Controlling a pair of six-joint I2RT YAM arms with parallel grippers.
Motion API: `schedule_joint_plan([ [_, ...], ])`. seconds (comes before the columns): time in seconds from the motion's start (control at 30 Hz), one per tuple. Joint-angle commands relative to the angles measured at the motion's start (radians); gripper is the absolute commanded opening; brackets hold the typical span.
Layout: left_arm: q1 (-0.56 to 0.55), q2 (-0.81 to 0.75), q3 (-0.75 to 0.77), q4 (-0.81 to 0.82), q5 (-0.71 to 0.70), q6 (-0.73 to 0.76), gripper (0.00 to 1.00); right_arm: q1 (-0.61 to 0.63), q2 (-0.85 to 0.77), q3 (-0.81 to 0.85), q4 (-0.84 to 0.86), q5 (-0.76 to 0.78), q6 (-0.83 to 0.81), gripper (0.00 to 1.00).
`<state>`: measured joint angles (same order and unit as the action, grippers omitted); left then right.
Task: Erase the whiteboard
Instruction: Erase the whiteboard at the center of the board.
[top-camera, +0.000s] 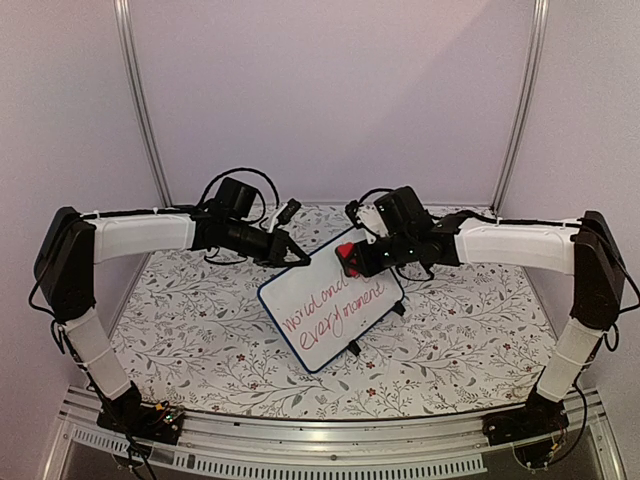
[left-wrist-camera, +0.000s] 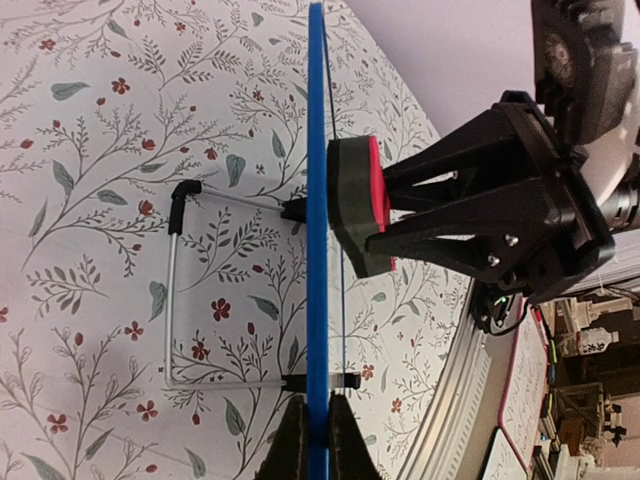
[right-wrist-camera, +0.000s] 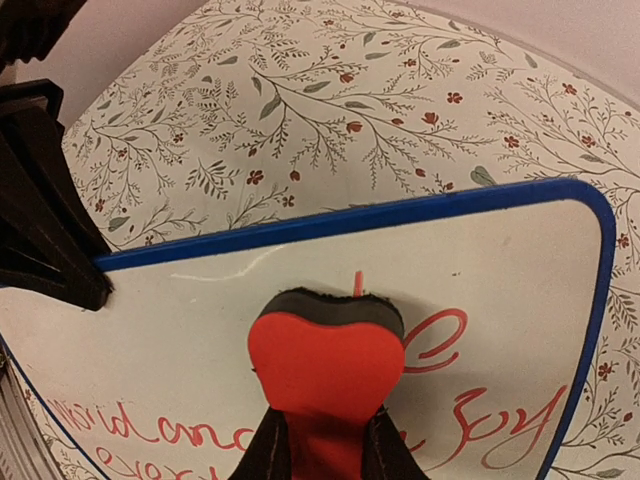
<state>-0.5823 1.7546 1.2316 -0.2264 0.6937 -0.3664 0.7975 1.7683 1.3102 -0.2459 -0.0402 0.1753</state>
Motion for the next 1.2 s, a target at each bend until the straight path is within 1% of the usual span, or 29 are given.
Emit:
schedule_joint_plan([
  [0.0,-0.020,-0.017,0.019,-0.014,0.028,0.029,0.00,-0.006,-0.040,-0.100,-0.041,-0.006,0.004,0.10],
  [0.17,-0.020,-0.017,0.019,-0.015,0.028,0.029,0.00,-0.005,-0.075,-0.172,-0.017,-0.007,0.016,0.10],
  [0.3,-0.020,-0.017,0.019,-0.015,0.029,0.027,0.00,-0.005,-0.074,-0.162,-0.002,-0.005,0.020,0.10],
  [0.43,-0.020,-0.018,0.017,-0.014,0.027,0.027,0.00,-0.018,-0.052,-0.113,-0.001,0.013,0.020,0.09],
  [0.63,-0.021,-0.020,0.017,-0.014,0.027,0.030,0.00,-0.064,-0.011,-0.012,-0.011,-0.006,0.016,0.09],
  [0.8,-0.021,-0.021,0.017,-0.014,0.026,0.031,0.00,-0.067,0.046,0.090,-0.049,-0.021,-0.019,0.09],
  [0.9,-0.021,-0.023,0.017,-0.014,0.026,0.032,0.00,-0.068,0.076,0.125,-0.061,-0.042,-0.027,0.09],
  [1.0,-0.021,-0.022,0.017,-0.014,0.024,0.033,0.00,-0.066,0.077,0.108,-0.054,-0.075,-0.025,0.09],
  [1.17,-0.021,-0.019,0.019,-0.014,0.026,0.031,0.00,-0.050,0.036,0.015,-0.035,-0.086,-0.013,0.09],
])
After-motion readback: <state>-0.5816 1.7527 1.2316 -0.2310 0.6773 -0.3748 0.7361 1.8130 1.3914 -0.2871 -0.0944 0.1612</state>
